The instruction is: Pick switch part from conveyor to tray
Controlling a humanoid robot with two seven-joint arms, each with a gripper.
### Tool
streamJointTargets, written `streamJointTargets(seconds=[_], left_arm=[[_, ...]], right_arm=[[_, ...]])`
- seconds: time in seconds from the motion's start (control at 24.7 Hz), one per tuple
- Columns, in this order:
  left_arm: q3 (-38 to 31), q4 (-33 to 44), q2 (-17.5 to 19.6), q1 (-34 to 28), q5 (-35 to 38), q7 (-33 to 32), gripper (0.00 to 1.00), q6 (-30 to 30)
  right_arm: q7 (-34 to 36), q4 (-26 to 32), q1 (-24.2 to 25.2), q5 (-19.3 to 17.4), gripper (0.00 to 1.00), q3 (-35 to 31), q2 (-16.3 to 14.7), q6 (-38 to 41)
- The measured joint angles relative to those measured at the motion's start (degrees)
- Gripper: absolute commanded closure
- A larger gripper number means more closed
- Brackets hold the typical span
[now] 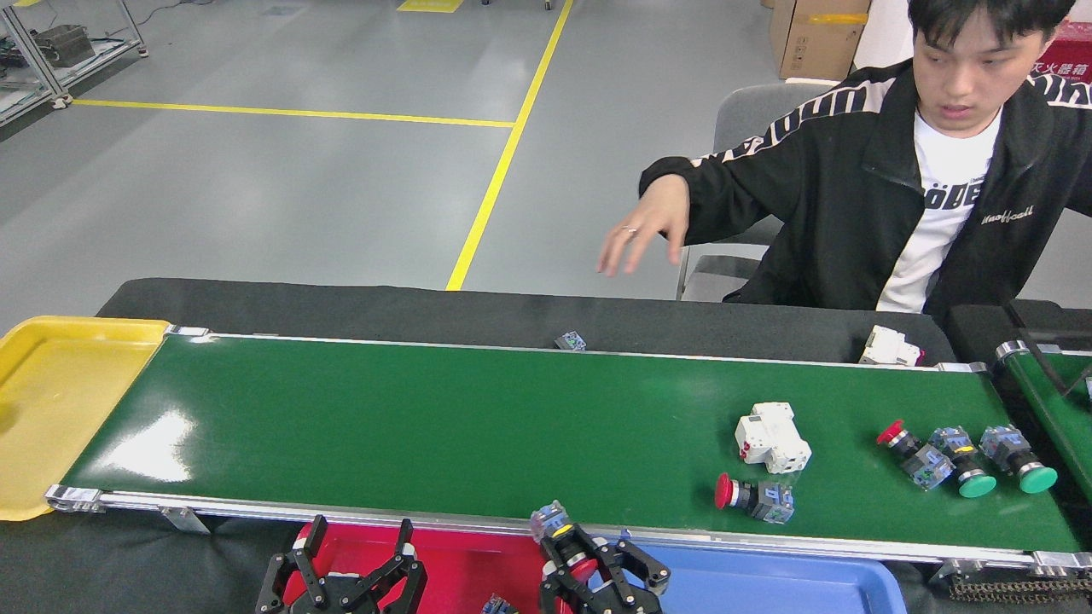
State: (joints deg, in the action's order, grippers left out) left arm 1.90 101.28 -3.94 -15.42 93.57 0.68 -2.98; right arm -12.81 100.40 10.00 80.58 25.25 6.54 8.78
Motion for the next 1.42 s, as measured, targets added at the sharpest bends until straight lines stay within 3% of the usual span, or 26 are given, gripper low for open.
streamJointTargets(seconds=[0.2, 0.4, 0.53, 0.69, 0.89, 1.17, 1.25, 1.42], left_arm=[[0.0, 0.0, 0.0, 0.0, 0.0, 0.0, 0.0, 0.0], [0.0, 0.0, 0.0, -0.3, 0.0, 0.0, 0.0, 0.0], [-0.1, 0.0, 0.0, -0.3, 0.0, 0.0, 0.0, 0.0], [-0.3, 0.0, 0.0, -0.3, 0.0, 0.0, 0.0, 0.0], [-0.4, 0.0, 0.0, -0.3, 0.0, 0.0, 0.0, 0.0], [0.3, 0.0, 0.4, 0.5, 0.0, 0.0, 0.0, -0.9], [0.6, 0.0, 0.6, 2.1, 0.0, 0.2, 0.0, -4.4], [0.9, -1.0, 2.6, 7.4, 0.2, 0.4, 0.0, -17.4]], right_arm=[[-0.2, 0.0, -1.0, 0.0, 0.03, -0.8, 0.5, 0.4], [0.4, 0.2, -4.8, -0.1, 0.04, -15.1, 0.5, -8.0], [4.1, 0.2, -5.0, -0.5, 0.03, -26.1, -3.4, -10.8], [5.9, 0.2, -1.4, -5.0, 0.03, -32.7, -7.4, -10.9], [8.9, 0.2, 3.9, -7.0, 0.03, -33.7, -9.2, -8.0], [8.6, -2.5, 1.5, -6.2, 0.04, -30.5, -8.1, -7.8], [8.2, -4.8, -0.2, -5.6, 0.04, -30.0, -7.9, -8.0], [6.6, -9.9, -6.8, -4.9, 0.04, -29.2, -6.6, -10.0]])
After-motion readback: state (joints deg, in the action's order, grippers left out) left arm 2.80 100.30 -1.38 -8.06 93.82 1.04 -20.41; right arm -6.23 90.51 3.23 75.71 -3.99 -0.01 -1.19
